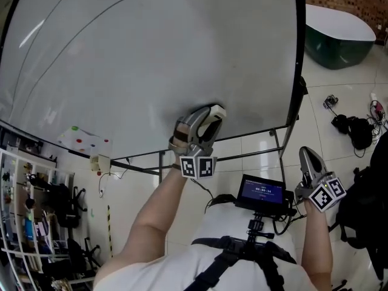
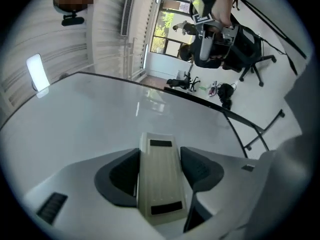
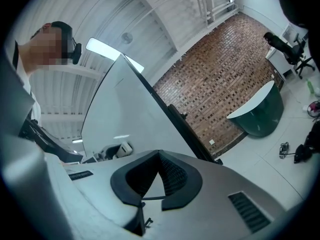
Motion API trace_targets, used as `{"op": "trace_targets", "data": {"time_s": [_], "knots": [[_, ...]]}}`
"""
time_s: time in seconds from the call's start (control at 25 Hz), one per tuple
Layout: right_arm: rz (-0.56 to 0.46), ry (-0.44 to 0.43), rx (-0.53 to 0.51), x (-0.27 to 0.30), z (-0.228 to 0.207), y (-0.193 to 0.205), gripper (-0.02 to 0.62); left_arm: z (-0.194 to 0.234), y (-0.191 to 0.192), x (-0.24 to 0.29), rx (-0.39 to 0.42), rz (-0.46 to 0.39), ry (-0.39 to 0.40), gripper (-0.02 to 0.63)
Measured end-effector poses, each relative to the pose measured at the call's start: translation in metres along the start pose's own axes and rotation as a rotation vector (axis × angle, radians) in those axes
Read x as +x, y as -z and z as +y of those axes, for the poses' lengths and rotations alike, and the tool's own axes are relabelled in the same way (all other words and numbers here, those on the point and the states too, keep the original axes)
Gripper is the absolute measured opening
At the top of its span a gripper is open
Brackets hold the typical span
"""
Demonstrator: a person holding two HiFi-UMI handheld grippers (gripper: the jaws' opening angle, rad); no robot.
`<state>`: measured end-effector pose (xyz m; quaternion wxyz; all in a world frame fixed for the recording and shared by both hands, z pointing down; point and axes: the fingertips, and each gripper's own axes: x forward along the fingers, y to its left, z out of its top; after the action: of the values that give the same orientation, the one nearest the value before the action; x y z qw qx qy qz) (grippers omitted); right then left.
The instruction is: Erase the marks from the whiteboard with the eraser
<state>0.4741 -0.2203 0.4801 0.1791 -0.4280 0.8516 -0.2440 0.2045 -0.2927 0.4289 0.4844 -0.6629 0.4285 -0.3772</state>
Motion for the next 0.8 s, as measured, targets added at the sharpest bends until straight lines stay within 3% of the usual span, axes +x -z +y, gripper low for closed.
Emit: {"op": "trace_targets", "data": {"time_s": [0.12, 0.24, 0.36, 0.52, 0.64, 0.8], "knots": [[0.019, 0.018, 0.011, -0.010, -0.005, 0.005, 0.015, -0.060, 0.020, 0.000, -0.026, 0.076, 0.161, 0.293], [0.035, 0.018, 0.017, -0.011, -0.005, 0.011, 0.015, -0.089, 0.040, -0.012, -0.149, 0.162, 0.247, 0.291], [0.043, -0.016, 0.015, 0.005, 0.001, 0.019, 0.015, -0.078, 0.052, -0.026, -0.291, 0.229, 0.214, 0.293], [0.102, -0.086, 0.017, 0.034, 0.030, 0.049, 0.015, -0.059, 0.067, -0.063, -0.565, 0.278, 0.168, 0.293], [0.131, -0.155, -0.002, 0.050, 0.049, 0.066, 0.015, -0.061, 0.062, -0.086, -0.735, 0.250, 0.147, 0.295], [0.176, -0.260, -0.041, 0.059, 0.072, 0.091, 0.015, -0.080, 0.035, -0.109, -0.942, 0.155, 0.189, 0.296]]}}
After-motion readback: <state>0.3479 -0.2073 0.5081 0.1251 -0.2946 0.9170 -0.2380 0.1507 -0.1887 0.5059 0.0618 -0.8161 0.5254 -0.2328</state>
